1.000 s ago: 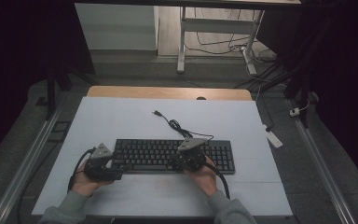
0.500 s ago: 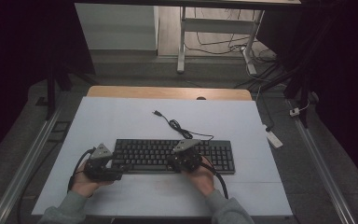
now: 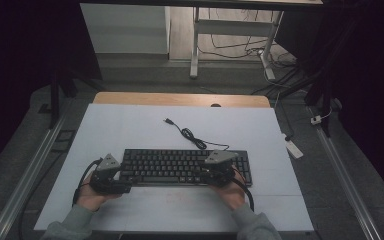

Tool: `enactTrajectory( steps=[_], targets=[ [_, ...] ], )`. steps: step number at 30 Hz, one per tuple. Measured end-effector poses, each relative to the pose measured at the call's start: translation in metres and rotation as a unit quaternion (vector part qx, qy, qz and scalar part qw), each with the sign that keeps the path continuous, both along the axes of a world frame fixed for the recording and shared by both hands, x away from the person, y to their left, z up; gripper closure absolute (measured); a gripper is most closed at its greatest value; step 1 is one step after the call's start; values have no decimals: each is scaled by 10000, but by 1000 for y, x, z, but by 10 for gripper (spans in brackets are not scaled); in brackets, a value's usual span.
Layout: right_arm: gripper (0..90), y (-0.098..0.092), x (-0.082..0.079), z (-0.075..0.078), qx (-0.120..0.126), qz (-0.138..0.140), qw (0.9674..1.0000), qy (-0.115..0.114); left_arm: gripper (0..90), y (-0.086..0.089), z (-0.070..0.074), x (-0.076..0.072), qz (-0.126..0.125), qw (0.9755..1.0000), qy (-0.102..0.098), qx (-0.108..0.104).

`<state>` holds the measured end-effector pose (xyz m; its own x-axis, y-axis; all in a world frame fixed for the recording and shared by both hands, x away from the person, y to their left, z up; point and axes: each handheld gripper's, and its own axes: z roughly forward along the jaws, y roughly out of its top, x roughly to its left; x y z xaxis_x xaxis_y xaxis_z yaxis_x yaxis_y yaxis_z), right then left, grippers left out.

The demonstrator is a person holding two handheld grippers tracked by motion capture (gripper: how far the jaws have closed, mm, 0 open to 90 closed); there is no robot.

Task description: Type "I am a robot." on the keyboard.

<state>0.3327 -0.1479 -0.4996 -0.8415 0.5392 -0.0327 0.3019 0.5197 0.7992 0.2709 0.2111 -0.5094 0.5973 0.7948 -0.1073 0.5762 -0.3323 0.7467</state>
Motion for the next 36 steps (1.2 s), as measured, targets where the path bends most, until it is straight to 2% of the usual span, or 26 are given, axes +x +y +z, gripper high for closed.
enactTrajectory(
  steps=[5,6,10,16,25,36],
  targets=[
    [549,-28,-3,3,67,-223,9997,-53,252,0,0,0,7,10000,-12,17],
    [542,-32,-4,3,128,-248,9996,-66,252,0,0,0,15,10000,-15,26],
    [525,-42,-6,3,84,-306,9995,-83,252,0,0,0,9,10000,-30,34],
    [512,-56,-10,0,54,-378,9992,-118,251,0,0,-1,-6,10000,-57,61],
    [506,-90,-23,1,140,-605,9979,-173,250,-2,0,-4,-30,9999,-87,58],
    [500,-129,-41,-1,147,-827,9962,-237,249,3,-2,-18,-22,9999,-97,53]
  ],
)
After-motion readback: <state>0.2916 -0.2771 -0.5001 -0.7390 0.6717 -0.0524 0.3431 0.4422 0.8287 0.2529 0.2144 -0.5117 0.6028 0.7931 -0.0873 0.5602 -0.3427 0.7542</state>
